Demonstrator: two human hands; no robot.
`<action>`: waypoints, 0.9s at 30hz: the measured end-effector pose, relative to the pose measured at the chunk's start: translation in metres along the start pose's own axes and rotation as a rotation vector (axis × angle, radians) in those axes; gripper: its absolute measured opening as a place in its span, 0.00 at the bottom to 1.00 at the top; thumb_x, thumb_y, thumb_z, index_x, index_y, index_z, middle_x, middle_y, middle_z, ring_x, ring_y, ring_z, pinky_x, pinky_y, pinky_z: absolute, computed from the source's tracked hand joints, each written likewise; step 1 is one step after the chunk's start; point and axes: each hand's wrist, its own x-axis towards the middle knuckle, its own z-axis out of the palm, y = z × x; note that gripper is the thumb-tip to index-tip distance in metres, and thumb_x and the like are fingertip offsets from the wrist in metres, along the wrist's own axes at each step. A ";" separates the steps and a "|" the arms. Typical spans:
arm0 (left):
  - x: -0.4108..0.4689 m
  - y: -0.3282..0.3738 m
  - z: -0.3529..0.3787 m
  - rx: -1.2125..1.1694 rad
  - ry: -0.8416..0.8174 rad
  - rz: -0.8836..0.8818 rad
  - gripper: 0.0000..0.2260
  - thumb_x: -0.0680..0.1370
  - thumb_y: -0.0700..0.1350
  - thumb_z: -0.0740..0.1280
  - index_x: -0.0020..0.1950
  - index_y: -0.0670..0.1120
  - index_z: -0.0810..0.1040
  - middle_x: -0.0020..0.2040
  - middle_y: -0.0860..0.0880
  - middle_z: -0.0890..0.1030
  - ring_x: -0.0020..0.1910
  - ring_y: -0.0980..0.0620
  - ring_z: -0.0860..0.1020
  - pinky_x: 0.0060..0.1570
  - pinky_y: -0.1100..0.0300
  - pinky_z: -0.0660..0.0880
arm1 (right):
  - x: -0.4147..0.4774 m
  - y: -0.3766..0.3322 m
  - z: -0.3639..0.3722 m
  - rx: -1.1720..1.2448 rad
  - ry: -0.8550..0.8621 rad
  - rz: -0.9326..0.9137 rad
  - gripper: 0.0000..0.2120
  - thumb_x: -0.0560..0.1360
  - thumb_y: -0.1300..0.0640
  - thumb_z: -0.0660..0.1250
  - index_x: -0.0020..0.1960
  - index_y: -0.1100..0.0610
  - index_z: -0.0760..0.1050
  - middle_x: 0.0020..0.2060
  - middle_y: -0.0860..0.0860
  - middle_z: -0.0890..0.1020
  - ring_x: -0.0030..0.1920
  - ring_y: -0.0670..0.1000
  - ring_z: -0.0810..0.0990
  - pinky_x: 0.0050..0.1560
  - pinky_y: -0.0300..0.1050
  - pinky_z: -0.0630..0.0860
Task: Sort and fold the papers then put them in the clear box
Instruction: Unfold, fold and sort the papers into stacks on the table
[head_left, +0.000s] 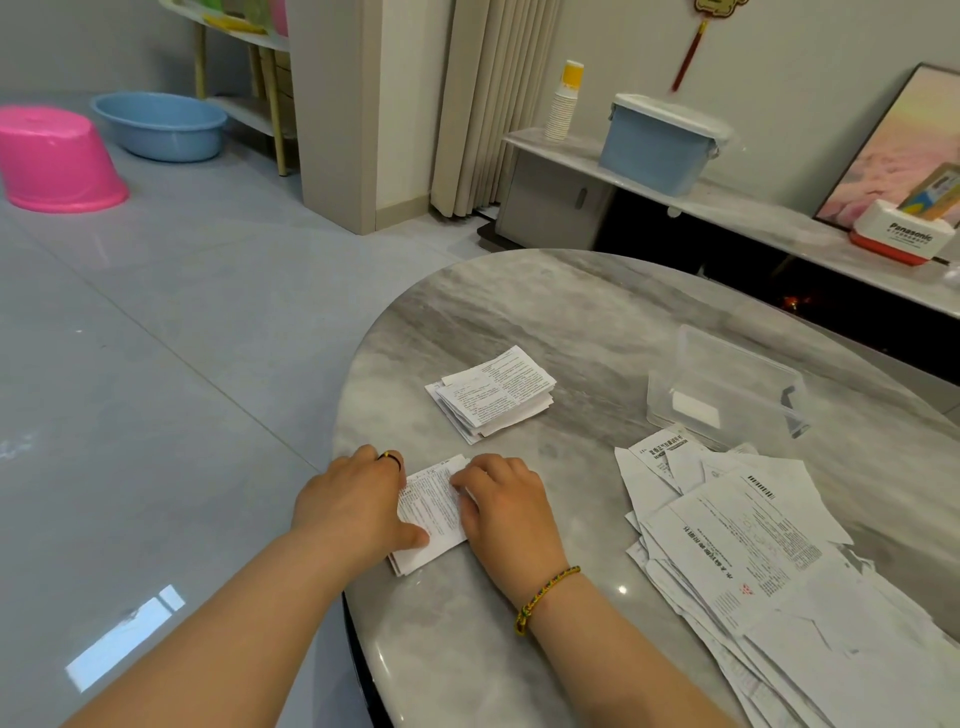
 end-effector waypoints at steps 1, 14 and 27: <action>0.000 0.000 0.000 -0.003 0.000 0.005 0.24 0.71 0.57 0.68 0.63 0.50 0.67 0.62 0.51 0.68 0.63 0.51 0.68 0.55 0.60 0.69 | 0.000 0.001 -0.001 0.002 -0.002 0.023 0.09 0.60 0.56 0.60 0.32 0.48 0.79 0.32 0.43 0.80 0.29 0.45 0.78 0.33 0.29 0.70; -0.010 0.003 -0.016 -0.356 0.140 0.099 0.14 0.75 0.52 0.65 0.60 0.51 0.73 0.64 0.53 0.70 0.65 0.54 0.68 0.58 0.62 0.66 | -0.027 0.032 -0.040 0.222 0.096 0.273 0.20 0.74 0.72 0.53 0.59 0.60 0.75 0.59 0.53 0.76 0.61 0.51 0.71 0.50 0.29 0.59; -0.046 0.079 0.008 -0.326 0.092 0.488 0.11 0.79 0.50 0.59 0.58 0.51 0.76 0.56 0.59 0.73 0.61 0.59 0.70 0.52 0.70 0.64 | -0.140 0.109 -0.104 0.103 0.070 0.597 0.12 0.77 0.60 0.60 0.59 0.56 0.74 0.57 0.50 0.77 0.61 0.49 0.71 0.52 0.32 0.61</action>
